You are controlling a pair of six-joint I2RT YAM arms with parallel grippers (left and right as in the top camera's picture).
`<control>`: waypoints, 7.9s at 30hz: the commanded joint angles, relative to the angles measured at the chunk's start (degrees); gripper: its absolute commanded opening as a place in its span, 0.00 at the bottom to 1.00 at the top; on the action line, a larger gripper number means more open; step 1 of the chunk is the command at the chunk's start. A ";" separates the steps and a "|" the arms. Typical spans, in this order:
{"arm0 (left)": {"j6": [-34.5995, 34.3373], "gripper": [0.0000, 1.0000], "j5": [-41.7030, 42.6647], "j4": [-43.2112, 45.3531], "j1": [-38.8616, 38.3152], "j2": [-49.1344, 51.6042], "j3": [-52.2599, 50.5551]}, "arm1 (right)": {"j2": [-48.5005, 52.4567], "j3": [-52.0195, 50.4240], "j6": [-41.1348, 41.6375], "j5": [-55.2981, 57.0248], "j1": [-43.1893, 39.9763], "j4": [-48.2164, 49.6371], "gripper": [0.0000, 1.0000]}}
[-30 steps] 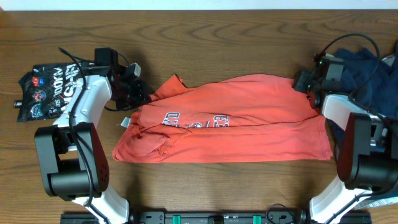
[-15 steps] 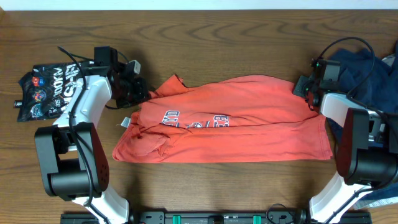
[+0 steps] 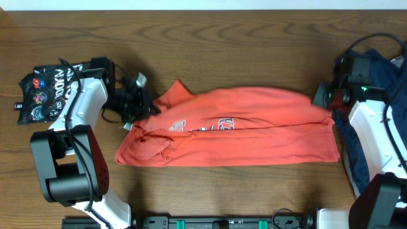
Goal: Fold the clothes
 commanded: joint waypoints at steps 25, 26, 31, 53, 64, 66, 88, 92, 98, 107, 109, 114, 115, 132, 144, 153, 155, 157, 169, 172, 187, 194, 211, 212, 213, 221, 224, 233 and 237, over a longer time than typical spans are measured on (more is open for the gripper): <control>1.40 0.31 -16.41 -11.26 0.07 -1.99 3.30 | 1.11 -9.20 -5.07 -3.91 -4.39 -3.74 0.22; 0.83 0.34 -16.39 -8.41 0.02 -2.05 3.96 | 1.11 -9.20 -5.09 -4.98 -4.39 -3.39 0.23; -1.18 0.67 -16.41 4.28 -1.25 -1.92 3.58 | 1.11 -9.20 -5.09 -6.75 -4.37 -2.47 0.30; -3.76 0.14 -22.73 14.21 -12.81 7.78 3.48 | 1.11 -9.22 -5.11 -6.71 -4.37 -3.21 0.31; -3.76 0.12 -22.64 16.00 -12.04 -4.00 6.45 | 1.11 -9.22 -5.09 -6.73 -4.37 -2.51 0.32; -3.76 0.12 -22.51 15.91 -12.04 -5.49 6.45 | 1.11 -9.22 -5.09 -6.73 -4.37 -2.51 0.32; -3.74 0.12 -20.57 10.38 -12.09 6.56 2.86 | 1.11 -9.22 -5.11 -6.71 -4.37 -2.75 0.34; -3.72 0.06 -20.44 10.62 -12.02 5.64 3.43 | 1.11 -9.22 -5.11 -6.71 -4.37 -2.71 0.34; -3.72 0.08 -20.48 12.09 -11.96 -0.76 5.88 | 1.11 -9.22 -5.11 -6.27 -4.37 -2.69 0.35; -3.74 0.06 -20.48 13.55 -11.80 -7.78 5.92 | 1.11 -9.22 -5.11 -6.29 -4.42 -2.51 0.36; -3.76 0.06 -20.48 13.03 -11.80 -7.78 5.92 | 1.11 -9.22 -5.16 -6.34 -4.42 -2.51 0.36; -3.72 0.06 -20.50 8.28 -11.82 -7.74 5.88 | 1.11 -9.20 -9.97 -14.45 -4.28 -1.44 0.40; -3.72 0.06 -20.52 7.32 -11.82 -7.72 5.86 | 1.11 -9.20 -10.05 -14.71 -4.20 -1.16 0.42; -3.72 0.06 -22.05 -0.39 -11.82 -7.72 5.86 | 1.55 -9.22 -10.71 -7.72 -1.36 5.95 0.52; -3.78 0.06 -22.25 -1.05 -11.82 -7.72 5.86 | 5.38 -9.22 -4.70 2.89 -1.46 4.79 0.52; -3.76 0.06 -22.25 -1.01 -11.82 -7.72 5.86 | 2.19 -9.20 -2.78 2.45 -1.51 -0.46 0.54; -3.74 0.06 -22.27 -1.03 -11.82 -7.72 5.86 | 2.08 -9.20 -2.93 2.84 -1.53 -1.40 0.55; -3.74 0.06 -22.27 -1.03 -11.82 -7.72 5.86 | 2.40 -9.49 -2.91 3.19 -1.53 -1.49 0.55; -3.74 0.06 -22.27 -1.03 -11.82 -7.72 5.86 | 3.34 -13.66 -2.91 0.50 -1.51 3.85 0.49; -3.74 0.06 -22.27 -1.05 -11.82 -7.72 5.86 | 3.34 -13.66 -2.89 -0.31 -1.51 4.09 0.30; -3.76 0.06 -22.25 -1.05 -11.80 -7.72 5.86 | 2.47 -11.93 -1.16 -2.43 -2.10 5.01 0.01; -3.74 0.06 -22.25 -1.05 -11.82 -7.72 5.86 | 0.35 -10.82 -0.20 -1.68 -2.71 3.74 0.18; -3.76 0.06 -22.25 -1.05 -11.82 -7.72 5.86 | 2.03 -17.94 -0.13 2.47 -3.21 10.32 0.30; -3.76 0.06 -22.25 -1.05 -11.82 -7.72 5.86 | 2.08 -17.94 -0.11 2.58 -3.32 10.56 0.31; -3.76 0.06 -22.25 -1.05 -11.82 -7.72 5.86 | 2.08 -17.94 -0.11 2.56 -3.45 10.58 0.31; -3.76 0.06 -22.25 -1.05 -11.82 -7.72 5.86 | 1.79 -16.85 -0.11 2.03 -6.64 8.13 0.35; -3.74 0.06 -22.25 -1.05 -11.82 -7.72 5.86 | 1.86 -16.85 -0.98 -1.95 -7.67 7.91 0.34; -3.76 0.06 -22.25 -1.05 -11.82 -7.72 5.86 | 2.97 -17.09 -1.88 -5.44 -6.60 7.93 0.34; -3.76 0.06 -22.25 -1.05 -11.82 -7.72 5.86 | 3.87 -17.14 -1.86 -5.42 -6.60 8.35 0.34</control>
